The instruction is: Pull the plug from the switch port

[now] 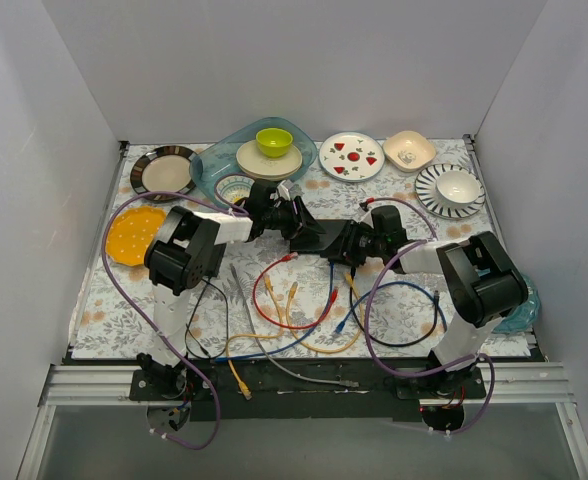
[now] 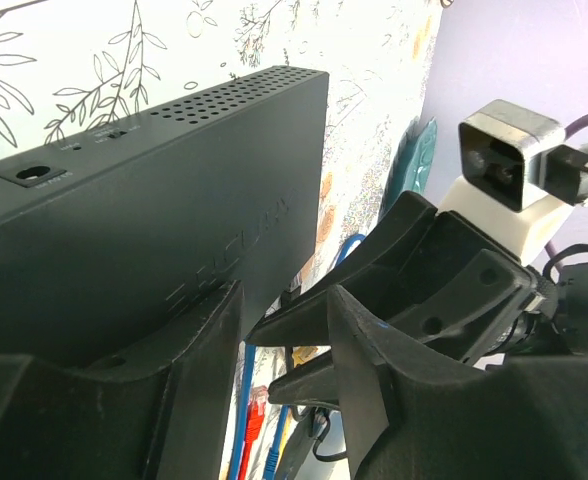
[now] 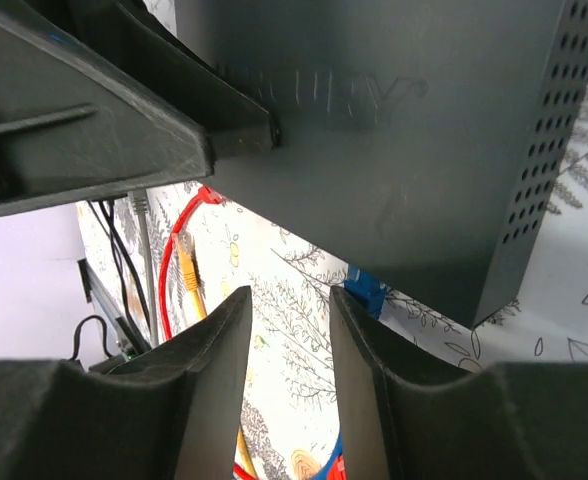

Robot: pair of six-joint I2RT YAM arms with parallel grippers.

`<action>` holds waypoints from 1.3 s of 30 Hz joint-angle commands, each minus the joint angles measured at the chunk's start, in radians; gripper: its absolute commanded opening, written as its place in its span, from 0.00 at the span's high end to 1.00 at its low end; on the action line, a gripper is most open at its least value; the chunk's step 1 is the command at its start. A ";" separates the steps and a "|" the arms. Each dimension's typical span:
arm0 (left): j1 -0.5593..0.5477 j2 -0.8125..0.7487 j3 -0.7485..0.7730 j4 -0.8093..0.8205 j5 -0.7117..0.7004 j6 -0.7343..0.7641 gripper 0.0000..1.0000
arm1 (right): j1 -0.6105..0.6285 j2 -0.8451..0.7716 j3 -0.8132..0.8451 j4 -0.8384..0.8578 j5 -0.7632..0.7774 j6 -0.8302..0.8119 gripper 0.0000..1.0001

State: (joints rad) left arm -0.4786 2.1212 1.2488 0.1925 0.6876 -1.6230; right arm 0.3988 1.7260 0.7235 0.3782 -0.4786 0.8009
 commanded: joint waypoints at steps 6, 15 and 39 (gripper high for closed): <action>0.015 -0.009 -0.040 -0.108 -0.091 0.028 0.60 | -0.005 -0.055 -0.059 -0.035 0.139 0.012 0.56; 0.015 -0.009 -0.028 -0.117 -0.088 0.034 0.60 | -0.012 -0.135 -0.117 -0.053 0.222 -0.019 0.56; 0.014 -0.015 -0.054 -0.107 -0.079 0.031 0.60 | -0.054 0.069 -0.169 0.298 0.104 0.283 0.64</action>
State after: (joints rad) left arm -0.4770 2.1136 1.2373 0.1928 0.6857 -1.6234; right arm 0.3653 1.7569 0.6155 0.5682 -0.3763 0.9989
